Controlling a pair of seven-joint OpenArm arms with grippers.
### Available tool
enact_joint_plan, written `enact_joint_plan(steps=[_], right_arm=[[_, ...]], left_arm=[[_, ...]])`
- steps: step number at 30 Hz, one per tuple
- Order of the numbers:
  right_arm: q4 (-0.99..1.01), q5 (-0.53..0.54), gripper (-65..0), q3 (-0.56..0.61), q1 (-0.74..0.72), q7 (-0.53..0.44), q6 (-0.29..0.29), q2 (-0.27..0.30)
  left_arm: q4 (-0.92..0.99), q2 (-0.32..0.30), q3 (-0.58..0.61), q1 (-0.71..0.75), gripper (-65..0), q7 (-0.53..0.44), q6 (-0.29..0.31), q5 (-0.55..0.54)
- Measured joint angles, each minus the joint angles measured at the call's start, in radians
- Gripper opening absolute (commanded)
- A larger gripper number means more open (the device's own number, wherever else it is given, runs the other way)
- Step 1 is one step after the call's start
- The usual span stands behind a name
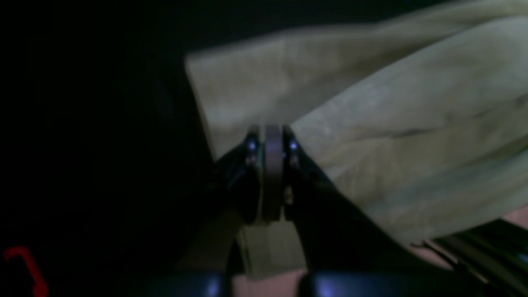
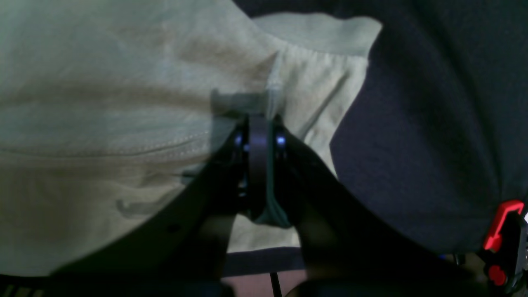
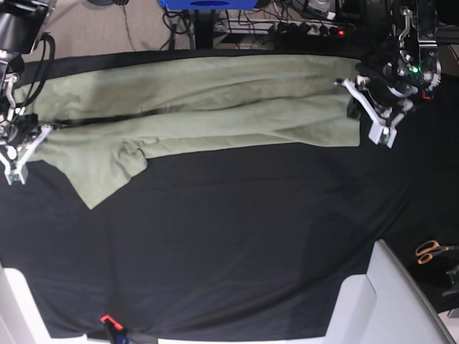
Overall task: Fold the T-shirt properly
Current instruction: 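Lift the folded shirt with both grippers and fold it again toward the robot, then move the right gripper to the shirt's hem corner and grasp it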
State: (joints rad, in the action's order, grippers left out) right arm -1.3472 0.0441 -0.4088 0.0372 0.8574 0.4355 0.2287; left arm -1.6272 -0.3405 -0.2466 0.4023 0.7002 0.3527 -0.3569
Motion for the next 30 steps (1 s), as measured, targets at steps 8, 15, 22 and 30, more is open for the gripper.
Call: enact_joint_plan(steps=[8,15,22,30], right_arm=[[0.034,-0.008,-18.6,0.000,0.000,0.021,-0.008,0.000],[-0.201,-0.015,-14.3,-0.119,0.024,-0.013,-0.042,-0.081],[0.018,0.004,-14.3,0.092,-0.146,-0.029,0.028,-0.049],[0.438,-0.014,-14.3,0.095,-0.325,-0.161,0.014,-0.004]], left_arm=[[0.064,0.004,0.000,0.000,-65.0,0.000,0.000,0.002],[0.064,0.020,0.000,0.000,-65.0,0.000,0.000,0.003],[0.064,0.019,-0.001,-0.006,-65.0,-0.003,0.000,0.002],[0.064,0.019,-0.001,-0.003,-65.0,0.000,-0.001,0.006]])
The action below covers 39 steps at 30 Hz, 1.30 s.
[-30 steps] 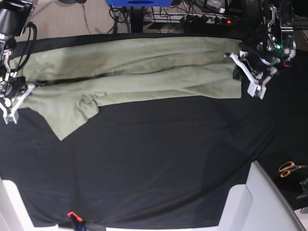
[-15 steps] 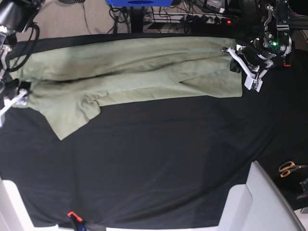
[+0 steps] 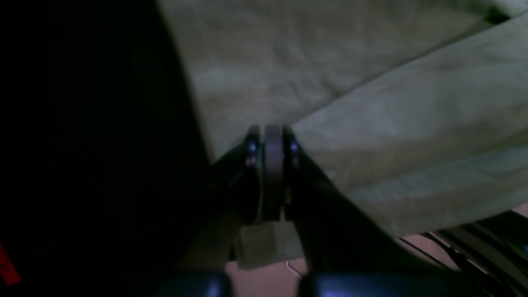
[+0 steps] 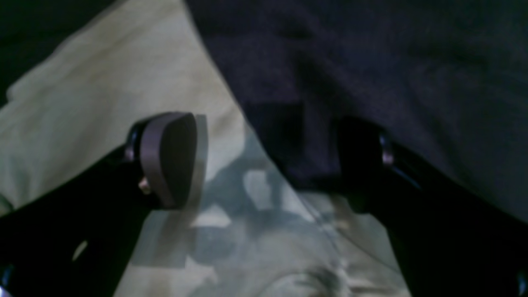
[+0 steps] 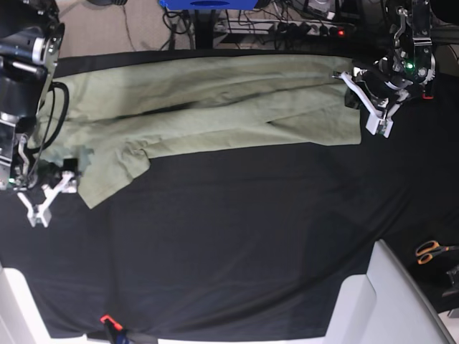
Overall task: Fold the T-shirt properly
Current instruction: 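Move the right gripper to the shirt's hem corner and grasp it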
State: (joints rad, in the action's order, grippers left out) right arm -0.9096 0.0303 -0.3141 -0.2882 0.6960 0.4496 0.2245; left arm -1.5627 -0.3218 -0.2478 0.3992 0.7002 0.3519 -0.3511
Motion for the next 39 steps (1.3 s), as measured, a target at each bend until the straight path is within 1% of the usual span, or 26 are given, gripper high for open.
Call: enact_joint_plan(steps=[2,7,9,12,16,17,19,20,21,23,24,25,26,27,29,33,36,37,39], right_arm=[[0.047,0.001,-14.3,0.000,-0.011,-0.008,0.002,-0.001],[0.053,0.002,-14.6,0.000,-0.013,-0.013,0.005,-0.012],[0.053,-0.005,-14.6,0.000,-0.015,-0.016,0.031,-0.021],[0.053,-0.005,-14.7,0.000,-0.023,-0.016,0.042,-0.032],[0.053,-0.001,-15.6,0.000,-0.024,-0.016,0.042,-0.038],[0.053,-0.001,-18.3,0.000,-0.024,-0.016,0.042,-0.037],[0.053,-0.002,-29.6,0.000,-0.024,-0.016,0.045,-0.037],[0.053,-0.002,-36.9,0.000,-0.026,-0.014,0.045,-0.038],[0.054,-0.004,-45.9,0.000,-0.028,-0.010,0.045,-0.041],[0.054,-0.001,-61.7,0.000,-0.036,-0.008,0.045,-0.046],[0.055,0.001,-65.0,0.000,-0.045,-0.006,0.046,-0.048],[0.055,-0.001,-64.5,0.000,-0.053,-0.005,0.046,-0.048],[0.055,0.000,-62.4,0.000,-0.063,-0.004,0.046,-0.047],[0.055,-0.001,-62.6,0.000,-0.069,-0.005,0.046,-0.045],[0.055,-0.002,-65.0,0.000,-0.087,-0.002,0.045,-0.045],[0.055,-0.002,-65.0,0.000,-0.122,0.043,0.046,-0.045],[0.021,-0.003,-65.0,0.002,-0.135,0.049,0.048,-0.048],[0.003,0.001,-65.0,0.011,-0.135,0.049,0.048,-0.048],[-0.022,-0.005,-65.0,0.066,-0.137,0.048,0.045,-0.043]], left_arm=[[0.000,0.001,0.000,0.000,-65.0,-0.001,0.000,0.000],[0.000,0.008,-0.001,0.000,-65.0,-0.001,0.000,0.000],[0.000,0.019,-0.001,0.000,-65.0,0.000,0.000,0.000],[0.000,0.020,0.001,0.003,-65.0,0.000,0.000,0.000],[0.000,0.020,0.000,0.002,-65.0,0.000,0.000,0.000],[0.000,0.019,0.000,0.002,-65.0,0.000,0.000,0.000],[0.000,0.020,0.000,0.003,-65.0,0.000,0.000,0.000],[0.000,0.020,0.000,0.003,-65.0,0.000,0.000,0.000],[0.000,0.020,0.000,0.002,-65.0,0.000,0.000,0.000],[0.000,0.019,0.000,0.003,-65.0,0.000,0.000,0.000],[0.000,0.020,0.000,0.003,-65.0,0.000,0.000,0.000],[0.000,0.020,0.000,0.003,-65.0,0.000,0.000,0.000],[0.000,0.020,0.000,0.003,-65.0,0.000,0.000,0.000],[0.000,0.020,0.000,0.002,-65.0,0.000,0.000,0.000],[0.000,0.020,-0.003,0.002,-65.0,0.000,0.000,0.000],[0.000,0.019,-0.007,0.000,-65.0,0.000,0.000,0.000],[-0.004,0.020,-0.009,0.000,-65.0,0.000,0.000,0.000],[-0.006,0.021,-0.009,-0.001,-65.0,0.000,0.000,0.000],[-0.015,0.019,-0.009,-0.001,-65.0,0.000,0.000,0.000]])
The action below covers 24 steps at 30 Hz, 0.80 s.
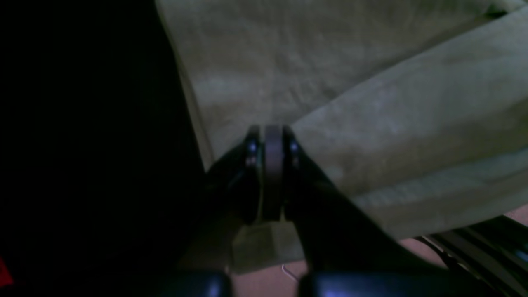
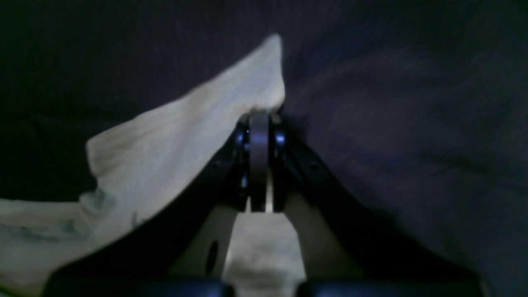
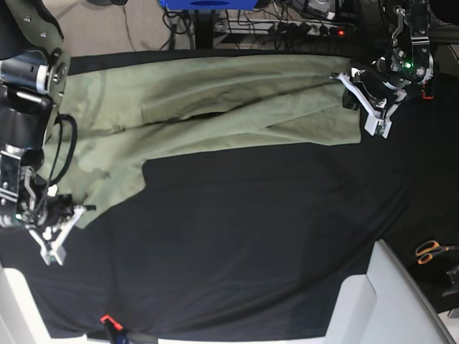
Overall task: Fold the T-shirt properly
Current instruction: 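Move the right gripper to the shirt's hem corner and grasp it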
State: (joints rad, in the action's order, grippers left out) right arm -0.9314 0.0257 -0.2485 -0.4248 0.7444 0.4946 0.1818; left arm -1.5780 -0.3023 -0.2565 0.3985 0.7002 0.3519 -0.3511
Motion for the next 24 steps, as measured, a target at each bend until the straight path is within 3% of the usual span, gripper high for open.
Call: enact_joint_plan(steps=[4,9,24], right_arm=[[-0.023,0.008,-65.0,0.096,-0.002,-0.011,0.004,-0.011],[-0.040,0.006,-65.0,0.095,-0.004,-0.045,0.000,-0.003],[-0.043,0.004,-65.0,0.096,-0.063,-0.159,0.004,-0.003]], left_arm=[[-0.047,0.002,-0.012,-0.002,-65.0,0.001,-0.003,-0.002],[-0.072,-0.001,-0.071,-0.063,-65.0,0.007,-0.006,0.004],[-0.076,-0.003,-0.061,-0.220,-65.0,0.012,-0.003,0.001]])
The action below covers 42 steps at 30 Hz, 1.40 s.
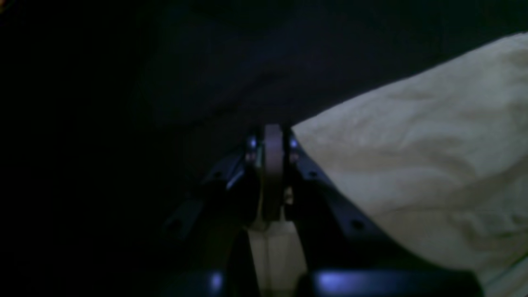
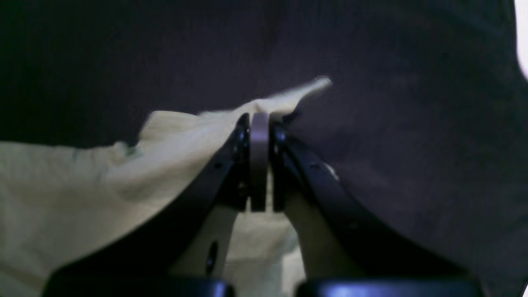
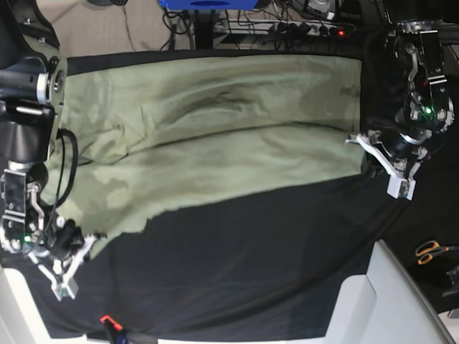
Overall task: Fold the T-shirt properly
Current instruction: 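Move the right gripper to the shirt's hem corner and grasp it, then pull the grasped corners with both grippers, straightening the folded strip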
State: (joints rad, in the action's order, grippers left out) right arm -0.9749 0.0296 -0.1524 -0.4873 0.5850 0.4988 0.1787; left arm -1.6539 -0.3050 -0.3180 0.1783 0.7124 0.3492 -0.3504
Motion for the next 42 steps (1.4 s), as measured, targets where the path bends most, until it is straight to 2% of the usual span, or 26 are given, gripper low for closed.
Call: enact_joint_plan(steps=[4,7,9,12,18,22,25,30,37,41,42], right_arm=[[0.000,-0.002,-65.0,0.000,-0.016,-0.040,0.000,-0.008],[0.000,-0.003,-65.0,0.000,-0.019,-0.066,0.000,-0.017],[0.000,-0.004,-65.0,0.000,-0.018,-0.067,0.000,-0.019],[0.000,-0.004,-65.0,0.000,-0.018,-0.067,0.000,-0.016],[-0.001,-0.001,-65.0,0.002,0.013,-0.063,0.000,-0.014],[-0.026,-0.009,-65.0,0.001,0.033,0.034,-0.002,-0.011],[-0.148,0.002,-65.0,0.002,0.075,0.056,-0.001,-0.011],[-0.303,0.003,-65.0,0.000,0.119,0.221,0.002,-0.012],[-0.511,0.005,-65.0,-0.005,0.255,0.362,-0.004,-0.011],[-0.618,0.014,-65.0,-0.047,0.348,0.404,-0.004,-0.024],[-0.640,0.013,-65.0,-0.065,0.369,0.412,-0.002,-0.024]], left_arm=[[0.004,0.000,0.000,-0.046,-65.0,0.003,0.000,0.006],[0.005,0.003,0.010,-0.065,-65.0,0.003,-0.001,0.085],[0.017,0.000,0.057,-0.077,-65.0,0.003,-0.004,0.128],[0.037,0.009,0.111,-0.090,-65.0,0.003,0.004,0.137],[0.048,0.022,0.103,-0.092,-65.0,0.003,-0.001,0.153],[0.047,0.021,0.104,-0.092,-65.0,0.003,0.000,0.149],[0.044,0.016,0.102,-0.087,-65.0,0.002,0.001,0.148],[0.035,0.017,0.105,-0.047,-65.0,-0.001,0.007,0.146],[-0.010,0.016,0.115,0.039,-65.0,-0.005,0.008,0.141],[-0.016,0.007,0.111,0.089,-65.0,0.002,0.075,0.142],[-0.016,-0.003,0.111,0.098,-65.0,-0.001,0.076,0.137]])
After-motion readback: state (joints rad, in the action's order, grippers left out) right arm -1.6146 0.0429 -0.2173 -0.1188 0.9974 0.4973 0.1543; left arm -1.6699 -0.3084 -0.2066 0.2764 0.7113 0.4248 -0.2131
